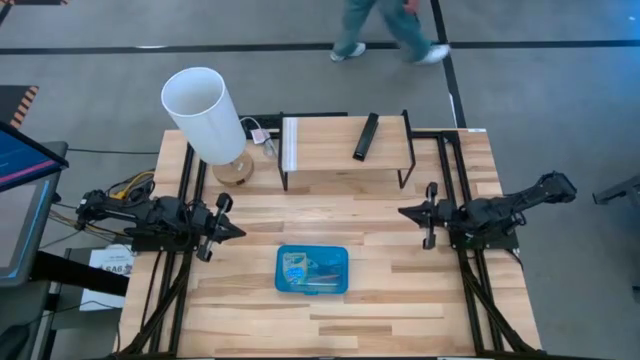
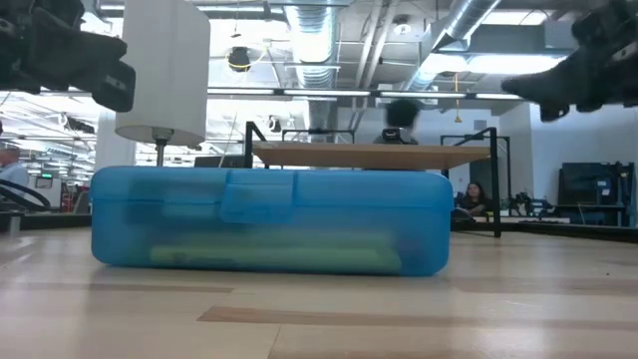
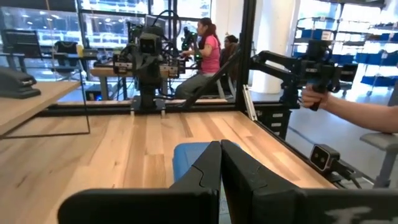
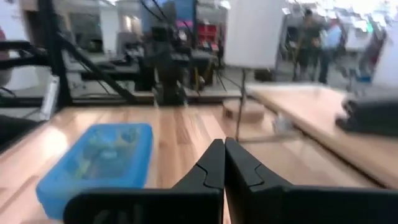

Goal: Pack school essentials
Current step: Return to Home Position

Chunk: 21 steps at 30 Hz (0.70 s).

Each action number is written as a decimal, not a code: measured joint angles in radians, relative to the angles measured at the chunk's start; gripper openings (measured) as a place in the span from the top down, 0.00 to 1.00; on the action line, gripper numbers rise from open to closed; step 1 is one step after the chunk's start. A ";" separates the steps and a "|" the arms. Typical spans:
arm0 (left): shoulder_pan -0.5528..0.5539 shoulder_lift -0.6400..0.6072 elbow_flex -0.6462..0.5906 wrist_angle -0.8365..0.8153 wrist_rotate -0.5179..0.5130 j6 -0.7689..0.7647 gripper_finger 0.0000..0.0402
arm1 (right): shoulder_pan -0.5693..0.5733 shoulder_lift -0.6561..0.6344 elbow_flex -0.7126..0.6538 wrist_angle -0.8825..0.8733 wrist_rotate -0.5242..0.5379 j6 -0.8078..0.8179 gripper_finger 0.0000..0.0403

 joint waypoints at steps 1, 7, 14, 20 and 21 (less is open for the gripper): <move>0.000 0.000 0.000 -0.001 -0.005 0.000 1.00 | -0.001 0.001 0.000 -0.029 0.014 0.012 0.96; 0.000 0.001 -0.001 -0.008 -0.059 0.039 1.00 | -0.019 0.002 0.001 -0.089 0.043 0.012 0.94; 0.000 0.001 -0.002 -0.008 -0.062 0.048 1.00 | -0.021 0.002 0.001 -0.087 0.043 0.012 0.95; 0.000 0.001 -0.003 -0.008 -0.062 0.049 1.00 | -0.021 0.002 0.001 -0.087 0.044 0.012 0.95; 0.000 0.001 -0.003 -0.008 -0.062 0.049 1.00 | -0.021 0.002 0.001 -0.087 0.044 0.012 0.95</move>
